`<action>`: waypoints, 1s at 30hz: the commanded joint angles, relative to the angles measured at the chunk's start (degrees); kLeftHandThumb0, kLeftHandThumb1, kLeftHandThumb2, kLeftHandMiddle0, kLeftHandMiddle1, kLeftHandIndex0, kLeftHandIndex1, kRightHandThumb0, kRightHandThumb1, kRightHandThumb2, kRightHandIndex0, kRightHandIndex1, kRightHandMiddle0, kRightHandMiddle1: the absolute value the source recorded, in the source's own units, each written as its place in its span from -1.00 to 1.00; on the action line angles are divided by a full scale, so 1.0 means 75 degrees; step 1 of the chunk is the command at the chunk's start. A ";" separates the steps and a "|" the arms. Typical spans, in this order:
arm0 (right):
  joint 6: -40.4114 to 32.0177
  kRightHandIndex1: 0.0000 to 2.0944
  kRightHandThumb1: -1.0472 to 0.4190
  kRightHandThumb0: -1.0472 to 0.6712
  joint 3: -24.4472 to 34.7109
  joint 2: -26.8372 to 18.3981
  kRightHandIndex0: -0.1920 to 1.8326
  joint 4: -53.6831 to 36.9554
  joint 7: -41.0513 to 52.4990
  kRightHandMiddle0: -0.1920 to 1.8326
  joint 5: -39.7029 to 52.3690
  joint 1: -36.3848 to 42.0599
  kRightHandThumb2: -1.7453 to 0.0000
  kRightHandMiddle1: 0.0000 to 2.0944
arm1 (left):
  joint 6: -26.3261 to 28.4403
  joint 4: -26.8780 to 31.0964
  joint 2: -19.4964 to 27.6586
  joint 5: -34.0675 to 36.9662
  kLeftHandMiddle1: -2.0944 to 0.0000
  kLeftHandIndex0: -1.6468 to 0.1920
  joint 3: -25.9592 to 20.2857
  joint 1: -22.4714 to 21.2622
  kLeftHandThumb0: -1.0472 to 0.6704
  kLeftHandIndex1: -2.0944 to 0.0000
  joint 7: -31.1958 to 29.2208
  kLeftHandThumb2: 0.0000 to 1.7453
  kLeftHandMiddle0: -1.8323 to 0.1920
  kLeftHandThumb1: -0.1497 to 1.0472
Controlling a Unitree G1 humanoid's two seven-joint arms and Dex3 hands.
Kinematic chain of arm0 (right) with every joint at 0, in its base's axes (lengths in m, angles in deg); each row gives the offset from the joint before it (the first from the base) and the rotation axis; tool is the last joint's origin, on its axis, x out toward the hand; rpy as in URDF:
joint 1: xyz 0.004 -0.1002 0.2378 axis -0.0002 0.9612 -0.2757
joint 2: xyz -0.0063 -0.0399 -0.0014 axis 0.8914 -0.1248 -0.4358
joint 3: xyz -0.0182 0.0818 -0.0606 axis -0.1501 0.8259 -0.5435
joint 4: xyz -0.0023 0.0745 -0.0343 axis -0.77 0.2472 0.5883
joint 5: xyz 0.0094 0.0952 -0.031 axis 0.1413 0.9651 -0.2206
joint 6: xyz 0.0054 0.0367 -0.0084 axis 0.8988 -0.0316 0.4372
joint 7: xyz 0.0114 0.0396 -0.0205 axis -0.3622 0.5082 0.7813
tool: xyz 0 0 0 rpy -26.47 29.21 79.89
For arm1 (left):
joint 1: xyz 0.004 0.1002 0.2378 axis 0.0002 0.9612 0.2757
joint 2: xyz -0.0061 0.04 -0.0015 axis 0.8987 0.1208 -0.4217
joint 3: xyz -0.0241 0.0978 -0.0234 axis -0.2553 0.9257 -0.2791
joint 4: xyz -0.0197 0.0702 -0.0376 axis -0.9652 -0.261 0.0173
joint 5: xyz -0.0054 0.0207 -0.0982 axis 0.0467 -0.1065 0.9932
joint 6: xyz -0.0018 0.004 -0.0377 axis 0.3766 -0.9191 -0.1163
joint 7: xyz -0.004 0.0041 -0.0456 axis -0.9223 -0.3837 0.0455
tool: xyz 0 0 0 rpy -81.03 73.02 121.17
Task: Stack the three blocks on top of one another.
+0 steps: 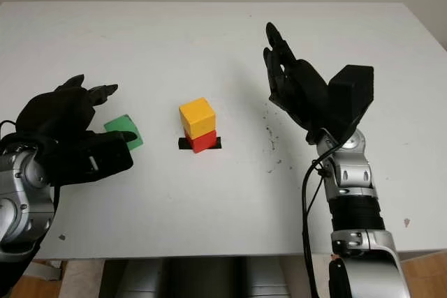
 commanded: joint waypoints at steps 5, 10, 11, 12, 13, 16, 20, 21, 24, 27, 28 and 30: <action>0.0011 -1.00 -1.00 -0.63 0.0004 0.0039 -1.00 -0.0107 -0.0012 -1.00 0.0024 -0.0081 0.09 -1.00 | -0.0058 -0.0172 -0.0099 -0.0344 0.95 0.35 0.0164 -0.0218 -0.77 0.76 -0.0188 -0.84 0.76 1.00; -0.0007 -1.00 -1.00 -0.61 0.0007 0.0027 -1.00 -0.0143 -0.0013 -1.00 0.0026 -0.0075 0.07 -1.00 | -0.0125 -0.0223 -0.0150 -0.0303 0.95 0.87 0.0162 -0.0238 -0.76 -0.16 -0.0398 -0.84 0.75 1.00; -0.0002 -1.00 -1.00 -0.60 0.0001 0.0020 -1.00 -0.0152 -0.0025 -1.00 0.0008 -0.0070 0.07 -1.00 | -0.0116 -0.0233 -0.0164 -0.0297 0.95 0.89 0.0163 -0.0249 -0.76 -0.19 -0.0475 -0.85 0.75 1.00; 0.0001 -1.00 -1.00 -0.60 -0.0004 0.0016 -1.00 -0.0158 -0.0036 -1.00 -0.0006 -0.0067 0.07 -1.00 | -0.0109 -0.0238 -0.0177 -0.0303 0.95 0.90 0.0159 -0.0258 -0.76 -0.17 -0.0531 -0.86 0.75 1.00; -0.0004 -1.00 -1.00 -0.60 -0.0003 0.0011 -1.00 -0.0147 -0.0027 -1.00 -0.0003 -0.0070 0.07 -1.00 | -0.0119 -0.0227 -0.0188 -0.0267 0.95 0.89 0.0140 -0.0251 -0.75 -0.13 -0.0578 -0.86 0.76 1.00; 0.0022 -1.00 -1.00 -0.60 0.0011 0.0010 -1.00 -0.0093 0.0007 -1.00 0.0019 -0.0083 0.07 -1.00 | -0.0130 -0.0193 -0.0213 -0.0248 0.95 0.82 0.0110 -0.0229 -0.76 0.06 -0.0665 -0.89 0.76 1.00; 0.0015 -1.00 -1.00 -0.60 -0.0002 0.0001 -1.00 -0.0150 0.0007 -1.00 -0.0004 -0.0057 0.06 -1.00 | -0.0061 -0.0214 -0.0283 -0.0399 0.95 0.76 0.0137 -0.0192 -0.73 0.17 -0.0660 -0.89 0.75 1.00; -0.0001 -1.00 -1.00 -0.60 -0.0001 0.0001 -1.00 -0.0163 0.0004 -1.00 -0.0003 -0.0051 0.06 -1.00 | -0.0053 -0.0235 -0.0315 -0.0433 0.94 0.74 0.0141 -0.0180 -0.72 0.19 -0.0593 -0.88 0.74 1.00; 0.0030 -1.00 -1.00 -0.60 0.0001 -0.0021 -1.00 -0.0157 0.0024 -1.00 -0.0013 -0.0040 0.06 -1.00 | -0.0042 -0.0314 -0.0467 -0.0538 0.93 0.65 0.0135 -0.0130 -0.60 0.19 -0.0196 -0.89 0.68 1.00; 0.0073 -1.00 -1.00 -0.59 0.0008 -0.0038 -1.00 -0.0150 0.0036 -1.00 -0.0027 -0.0031 0.06 -1.00 | -0.0115 -0.0433 -0.0531 -0.0686 0.91 0.58 0.0169 -0.0078 -0.48 0.17 0.0209 -0.91 0.62 1.00; 0.0062 -1.00 -1.00 -0.59 0.0008 -0.0042 -1.00 -0.0170 0.0032 -1.00 -0.0032 -0.0027 0.06 -1.00 | -0.0151 -0.0485 -0.0525 -0.0771 0.91 0.56 0.0199 -0.0066 -0.46 0.16 0.0318 -0.90 0.61 1.00; 0.0027 -1.00 -1.00 -0.59 -0.0001 -0.0045 -1.00 -0.0219 0.0007 -1.00 -0.0055 -0.0021 0.06 -1.00 | -0.0189 -0.0588 -0.0527 -0.0922 0.91 0.56 0.0243 -0.0062 -0.42 0.12 0.0425 -0.87 0.58 1.00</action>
